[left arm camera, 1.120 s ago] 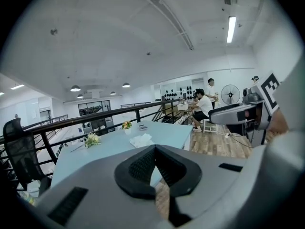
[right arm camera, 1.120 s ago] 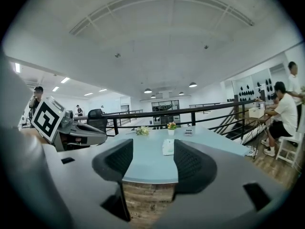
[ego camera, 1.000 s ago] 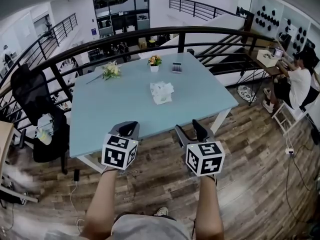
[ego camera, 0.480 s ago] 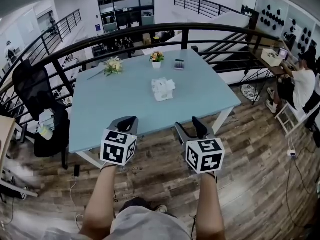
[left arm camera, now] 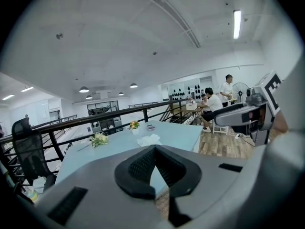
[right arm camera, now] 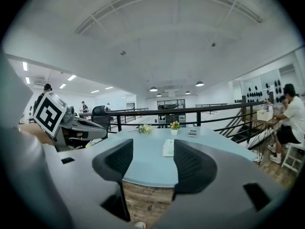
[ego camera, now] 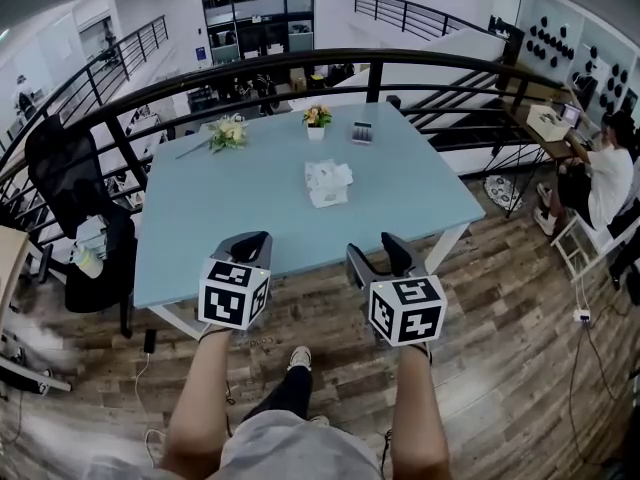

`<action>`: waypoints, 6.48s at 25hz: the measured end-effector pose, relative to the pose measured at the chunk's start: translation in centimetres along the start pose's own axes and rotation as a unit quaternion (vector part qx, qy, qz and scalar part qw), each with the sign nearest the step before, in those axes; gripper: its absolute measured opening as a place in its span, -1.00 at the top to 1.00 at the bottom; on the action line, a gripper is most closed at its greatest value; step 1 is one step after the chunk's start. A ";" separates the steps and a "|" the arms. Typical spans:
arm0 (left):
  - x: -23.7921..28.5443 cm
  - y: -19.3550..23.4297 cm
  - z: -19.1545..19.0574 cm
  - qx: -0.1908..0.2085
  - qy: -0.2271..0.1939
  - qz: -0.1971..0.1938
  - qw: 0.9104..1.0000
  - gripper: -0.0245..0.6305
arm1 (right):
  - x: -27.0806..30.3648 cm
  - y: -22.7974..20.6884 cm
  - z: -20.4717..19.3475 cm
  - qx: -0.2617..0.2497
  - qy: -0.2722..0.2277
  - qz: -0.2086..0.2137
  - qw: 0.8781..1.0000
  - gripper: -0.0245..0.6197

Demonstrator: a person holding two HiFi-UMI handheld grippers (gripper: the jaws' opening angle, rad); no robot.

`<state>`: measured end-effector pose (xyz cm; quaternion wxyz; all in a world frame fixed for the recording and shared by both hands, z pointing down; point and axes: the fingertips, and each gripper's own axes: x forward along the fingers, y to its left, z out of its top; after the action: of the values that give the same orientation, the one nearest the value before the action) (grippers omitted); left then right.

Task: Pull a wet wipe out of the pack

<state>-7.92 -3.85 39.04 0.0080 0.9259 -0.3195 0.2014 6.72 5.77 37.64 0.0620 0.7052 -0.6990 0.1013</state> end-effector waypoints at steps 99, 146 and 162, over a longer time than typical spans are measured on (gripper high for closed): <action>30.6 22.6 4.4 -0.029 0.020 0.043 0.998 0.94 | 38.1 -12.3 5.4 0.003 0.055 0.033 0.998 0.15; 30.7 14.8 5.9 -0.065 0.053 0.175 0.981 0.94 | 38.3 -16.1 2.5 -0.037 0.102 0.209 0.972 0.15; 31.4 14.0 3.9 -0.060 0.071 0.147 0.985 0.94 | 39.5 -14.5 -3.2 -0.030 0.159 0.217 0.963 0.15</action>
<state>7.64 -34.06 45.79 0.0565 0.8501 -0.4622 0.2458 21.06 -31.73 50.60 0.1699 0.5096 -0.8187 0.2026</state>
